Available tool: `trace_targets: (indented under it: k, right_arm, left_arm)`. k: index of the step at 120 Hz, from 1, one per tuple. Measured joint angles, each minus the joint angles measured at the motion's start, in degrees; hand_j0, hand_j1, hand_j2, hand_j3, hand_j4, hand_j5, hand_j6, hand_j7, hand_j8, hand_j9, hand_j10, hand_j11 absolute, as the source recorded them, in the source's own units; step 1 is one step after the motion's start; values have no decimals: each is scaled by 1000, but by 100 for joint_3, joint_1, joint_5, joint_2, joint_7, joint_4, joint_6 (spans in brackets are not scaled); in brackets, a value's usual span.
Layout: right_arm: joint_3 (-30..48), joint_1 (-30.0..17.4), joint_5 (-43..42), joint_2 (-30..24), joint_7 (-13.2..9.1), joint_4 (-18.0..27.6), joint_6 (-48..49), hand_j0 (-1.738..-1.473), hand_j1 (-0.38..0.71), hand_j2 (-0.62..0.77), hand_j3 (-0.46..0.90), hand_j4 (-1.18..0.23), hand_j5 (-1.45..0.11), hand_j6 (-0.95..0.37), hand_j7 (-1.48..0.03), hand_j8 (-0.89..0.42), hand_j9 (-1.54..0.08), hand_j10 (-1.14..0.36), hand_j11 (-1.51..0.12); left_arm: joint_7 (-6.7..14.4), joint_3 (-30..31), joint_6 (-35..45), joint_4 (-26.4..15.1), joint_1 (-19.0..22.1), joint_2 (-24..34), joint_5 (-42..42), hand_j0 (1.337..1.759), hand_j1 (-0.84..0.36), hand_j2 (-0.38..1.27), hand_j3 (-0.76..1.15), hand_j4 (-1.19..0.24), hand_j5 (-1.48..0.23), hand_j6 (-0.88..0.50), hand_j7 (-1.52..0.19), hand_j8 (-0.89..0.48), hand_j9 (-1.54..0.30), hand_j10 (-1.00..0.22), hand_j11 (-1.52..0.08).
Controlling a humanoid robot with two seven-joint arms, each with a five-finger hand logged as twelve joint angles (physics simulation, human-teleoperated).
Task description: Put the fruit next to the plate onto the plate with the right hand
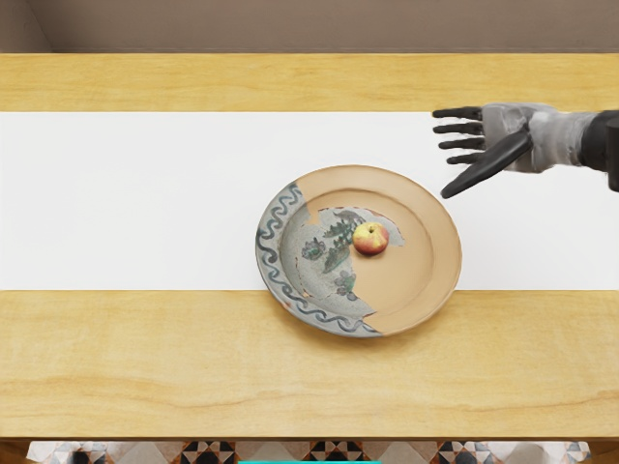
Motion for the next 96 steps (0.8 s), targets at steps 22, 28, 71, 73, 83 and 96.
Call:
trace_targets:
  k: [22, 28, 71, 73, 83, 96]
  right_arm:
    - [1779, -1798, 727, -236, 0, -68, 2414, -1658, -287, -9, 0, -52, -68, -51, -68, -51, -68, -52, -68]
    - [2165, -2215, 945, -301, 0, -73, 2785, -1658, -288, -9, 0, -51, -67, -50, -67, -50, -67, -51, -67]
    - [3276, -3521, 1564, -451, 0, -306, 3369, -1658, -291, -9, 0, -48, -64, -47, -64, -48, -64, -48, -64]
    - [3282, -3535, 1568, -453, 0, -312, 3372, -1658, -291, -9, 0, -48, -64, -47, -64, -47, -64, -48, -64]
    - [3307, -3580, 1623, -461, 0, -320, 3381, -1658, -291, -9, 0, -47, -64, -47, -64, -47, -64, -48, -64]
    - [3319, -3599, 1668, -471, 0, -320, 3386, -1658, -291, -9, 0, -47, -63, -47, -64, -47, -63, -48, -63]
  left_arm:
    - [0, 0, 0, 0, 2, 0, 0, 1658, 69, 47, 0, -234, -304, -234, -304, -234, -304, -234, -304]
    - [0, 0, 0, 0, 2, 0, 0, 1658, 69, 47, 0, -234, -304, -234, -304, -234, -304, -234, -304]
    - [0, -1, 0, 0, 2, 0, 0, 1658, 69, 47, 0, -234, -304, -234, -304, -234, -304, -234, -304]
    - [0, -1, 0, 0, 2, 0, 0, 1658, 69, 47, 0, -234, -304, -234, -304, -234, -304, -234, -304]
    - [0, -1, 0, 0, 2, 0, 0, 1658, 69, 47, 0, -234, -304, -234, -304, -234, -304, -234, -304]
    - [0, -3, 0, 0, -7, 0, 0, 1658, 69, 47, 0, -234, -304, -234, -304, -234, -304, -234, -304]
